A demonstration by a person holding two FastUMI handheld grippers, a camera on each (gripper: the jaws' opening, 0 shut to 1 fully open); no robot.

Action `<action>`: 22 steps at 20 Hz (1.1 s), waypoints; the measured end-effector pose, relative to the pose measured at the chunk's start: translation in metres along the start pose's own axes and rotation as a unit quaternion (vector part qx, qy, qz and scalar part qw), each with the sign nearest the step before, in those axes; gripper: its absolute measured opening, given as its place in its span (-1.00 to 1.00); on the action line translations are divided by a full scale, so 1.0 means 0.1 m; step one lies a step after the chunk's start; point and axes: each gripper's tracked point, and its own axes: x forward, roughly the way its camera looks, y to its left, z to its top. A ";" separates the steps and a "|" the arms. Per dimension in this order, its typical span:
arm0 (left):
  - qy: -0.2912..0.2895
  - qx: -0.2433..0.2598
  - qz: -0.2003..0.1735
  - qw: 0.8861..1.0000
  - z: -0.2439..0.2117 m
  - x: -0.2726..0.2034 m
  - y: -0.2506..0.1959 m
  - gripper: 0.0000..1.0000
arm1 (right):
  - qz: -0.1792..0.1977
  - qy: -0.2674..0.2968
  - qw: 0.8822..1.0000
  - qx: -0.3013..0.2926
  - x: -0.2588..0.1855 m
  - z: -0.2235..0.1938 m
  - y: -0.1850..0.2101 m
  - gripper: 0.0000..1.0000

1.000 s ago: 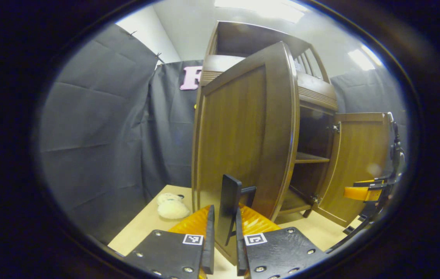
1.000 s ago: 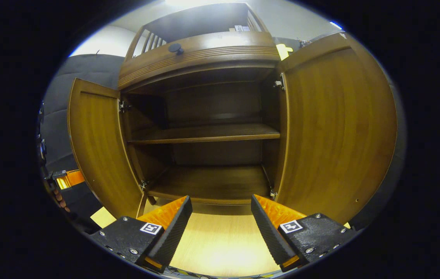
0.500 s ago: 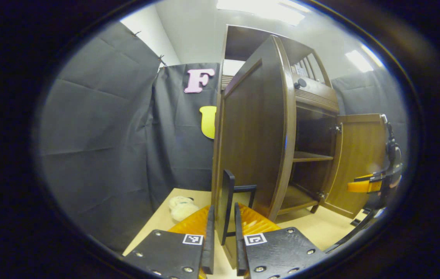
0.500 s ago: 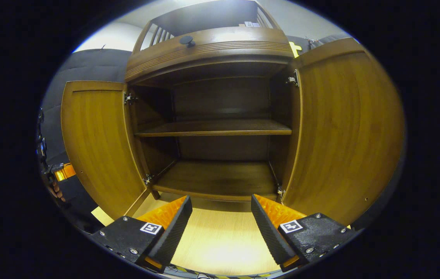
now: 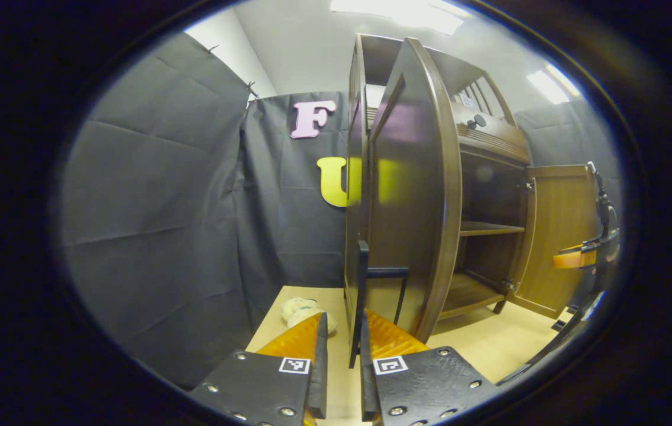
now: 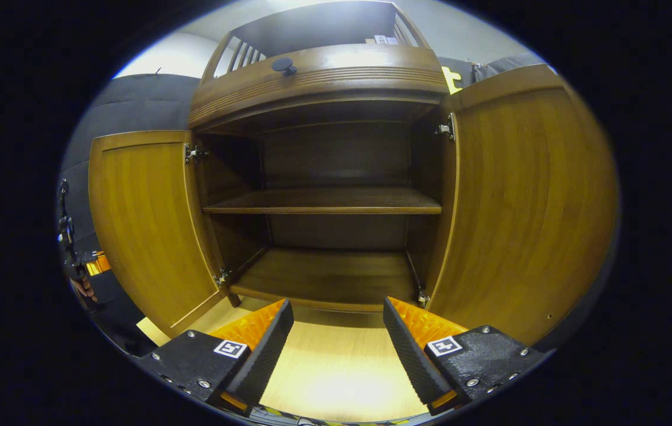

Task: Open the right door of the double-door shoe cabinet with the right hand, and open the left door with the left hand.

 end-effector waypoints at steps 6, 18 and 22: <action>0.004 -0.024 0.063 0.998 -0.03 -0.09 0.13 -0.52 | -0.002 -0.029 1.000 0.005 -0.07 0.18 -0.20 0.86; -0.053 -0.052 0.117 0.990 0.30 -0.10 0.00 -0.64 | 0.034 -0.035 0.999 -0.019 -0.75 0.18 -0.49 0.90; -0.065 -0.016 0.076 0.995 0.38 -0.09 -0.17 -0.55 | 0.049 -0.059 0.996 -0.043 -1.04 0.24 -0.59 0.89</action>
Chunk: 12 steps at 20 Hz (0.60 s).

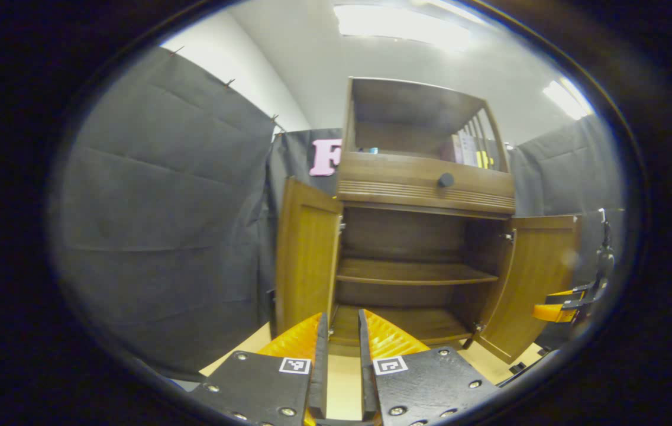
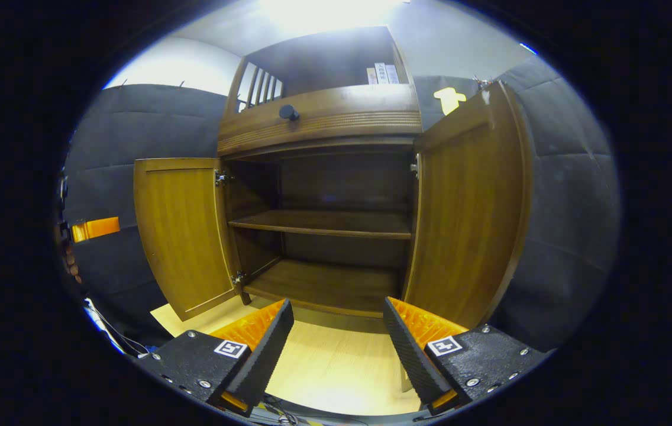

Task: Open the right door of the double-door shoe cabinet with the right hand, and open the left door with the left hand.

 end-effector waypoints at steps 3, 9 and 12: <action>0.009 0.016 -0.013 1.000 -0.06 0.01 -0.04 -0.77 | -0.002 -0.021 1.000 -0.018 -0.16 0.10 -0.11 0.86; 0.001 0.040 -0.032 0.999 -0.03 0.02 -0.19 -0.15 | -0.020 -0.037 0.999 0.009 -0.30 0.21 -0.27 0.89; 0.007 0.031 -0.028 0.999 -0.07 0.02 -0.22 0.47 | -0.040 -0.042 0.998 0.024 -0.30 0.27 -0.34 0.86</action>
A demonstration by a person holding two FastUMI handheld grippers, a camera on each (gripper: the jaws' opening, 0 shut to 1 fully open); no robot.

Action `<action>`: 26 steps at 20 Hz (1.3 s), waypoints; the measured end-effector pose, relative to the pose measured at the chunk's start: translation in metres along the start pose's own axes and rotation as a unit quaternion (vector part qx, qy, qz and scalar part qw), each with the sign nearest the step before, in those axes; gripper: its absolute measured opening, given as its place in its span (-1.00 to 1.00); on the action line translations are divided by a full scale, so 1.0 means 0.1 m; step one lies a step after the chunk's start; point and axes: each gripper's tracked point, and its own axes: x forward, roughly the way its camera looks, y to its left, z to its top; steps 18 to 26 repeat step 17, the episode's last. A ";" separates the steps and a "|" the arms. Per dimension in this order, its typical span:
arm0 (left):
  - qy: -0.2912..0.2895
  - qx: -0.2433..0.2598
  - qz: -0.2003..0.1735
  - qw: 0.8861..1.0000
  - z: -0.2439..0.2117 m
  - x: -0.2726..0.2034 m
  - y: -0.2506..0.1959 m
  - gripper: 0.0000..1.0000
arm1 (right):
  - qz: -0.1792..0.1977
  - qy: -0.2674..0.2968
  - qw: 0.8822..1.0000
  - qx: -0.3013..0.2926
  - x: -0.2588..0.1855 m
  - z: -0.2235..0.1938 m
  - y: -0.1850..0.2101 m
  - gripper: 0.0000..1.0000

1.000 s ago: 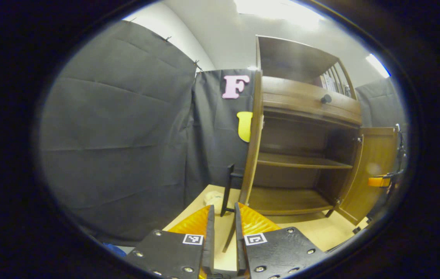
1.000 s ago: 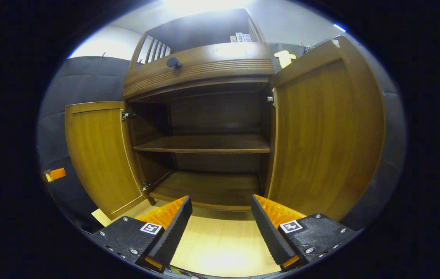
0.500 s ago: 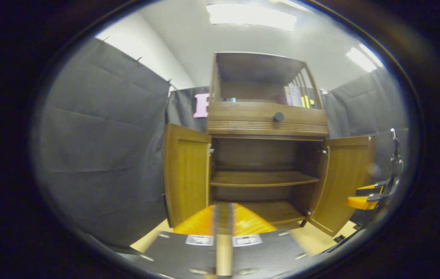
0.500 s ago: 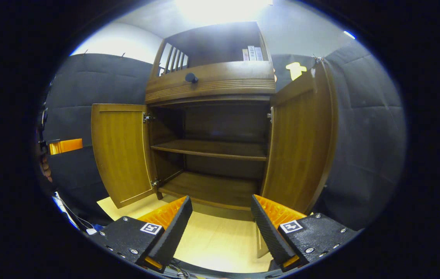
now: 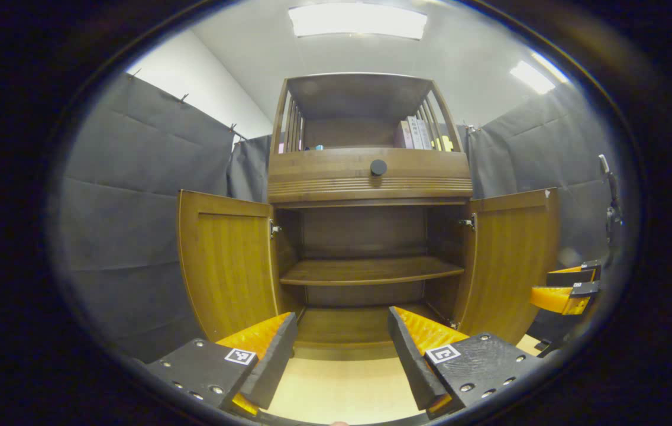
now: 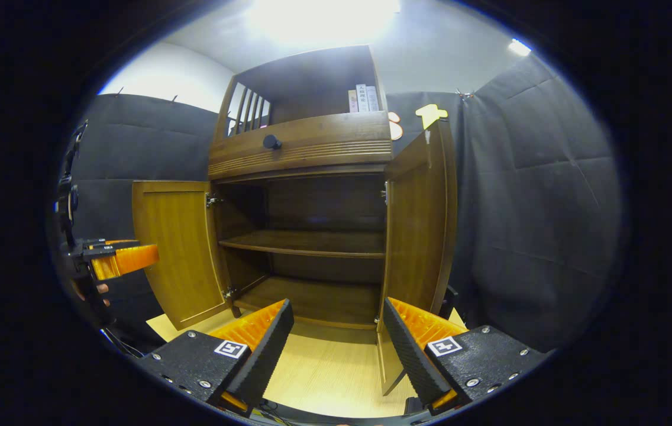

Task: Open the right door of the double-door shoe cabinet with the right hand, and open the left door with the left hand.

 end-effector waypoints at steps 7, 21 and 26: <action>0.006 -0.022 0.038 0.999 -0.03 0.01 0.12 0.77 | -0.054 -0.009 0.998 0.019 0.02 0.07 -0.07 0.89; -0.025 0.007 0.025 0.999 0.04 0.09 0.24 0.65 | -0.075 -0.019 0.997 0.026 0.02 0.11 0.14 0.89; -0.025 0.007 0.025 0.999 0.04 0.09 0.24 0.65 | -0.075 -0.019 0.997 0.026 0.02 0.11 0.14 0.89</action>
